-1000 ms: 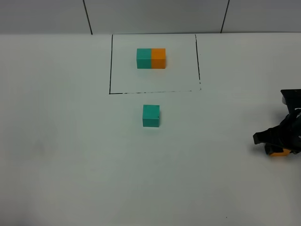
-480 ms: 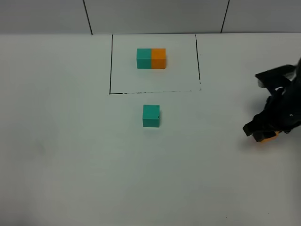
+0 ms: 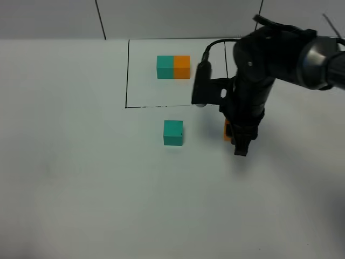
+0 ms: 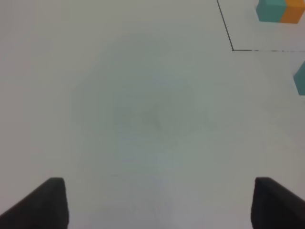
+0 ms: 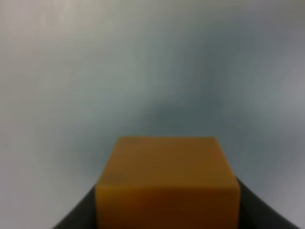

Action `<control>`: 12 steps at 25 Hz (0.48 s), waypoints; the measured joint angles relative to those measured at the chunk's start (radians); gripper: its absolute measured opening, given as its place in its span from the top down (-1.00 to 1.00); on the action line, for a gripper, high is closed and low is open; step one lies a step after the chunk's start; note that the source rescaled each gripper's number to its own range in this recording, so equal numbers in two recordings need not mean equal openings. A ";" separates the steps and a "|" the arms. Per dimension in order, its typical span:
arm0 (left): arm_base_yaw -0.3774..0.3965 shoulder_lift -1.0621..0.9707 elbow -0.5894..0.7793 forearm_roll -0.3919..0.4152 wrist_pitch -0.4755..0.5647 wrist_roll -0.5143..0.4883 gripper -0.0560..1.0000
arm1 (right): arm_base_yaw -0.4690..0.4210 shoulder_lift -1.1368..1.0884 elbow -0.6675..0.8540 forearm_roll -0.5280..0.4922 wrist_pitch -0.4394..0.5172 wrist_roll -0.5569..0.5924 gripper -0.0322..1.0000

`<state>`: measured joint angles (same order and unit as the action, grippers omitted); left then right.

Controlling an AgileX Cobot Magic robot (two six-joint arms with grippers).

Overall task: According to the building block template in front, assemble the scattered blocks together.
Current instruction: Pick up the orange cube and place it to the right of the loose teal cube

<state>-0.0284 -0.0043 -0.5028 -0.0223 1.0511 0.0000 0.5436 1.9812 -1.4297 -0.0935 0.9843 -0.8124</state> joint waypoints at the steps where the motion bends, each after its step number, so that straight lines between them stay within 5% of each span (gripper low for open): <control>1: 0.000 0.000 0.000 0.000 0.000 0.000 -0.38 | 0.013 0.032 -0.040 -0.011 0.024 -0.006 0.94; 12: 0.000 0.000 0.000 0.000 0.000 0.000 -0.38 | 0.050 0.254 -0.304 0.011 0.108 -0.069 0.94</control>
<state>-0.0284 -0.0043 -0.5028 -0.0223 1.0511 0.0000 0.5937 2.2350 -1.7341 -0.0822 1.0919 -0.8819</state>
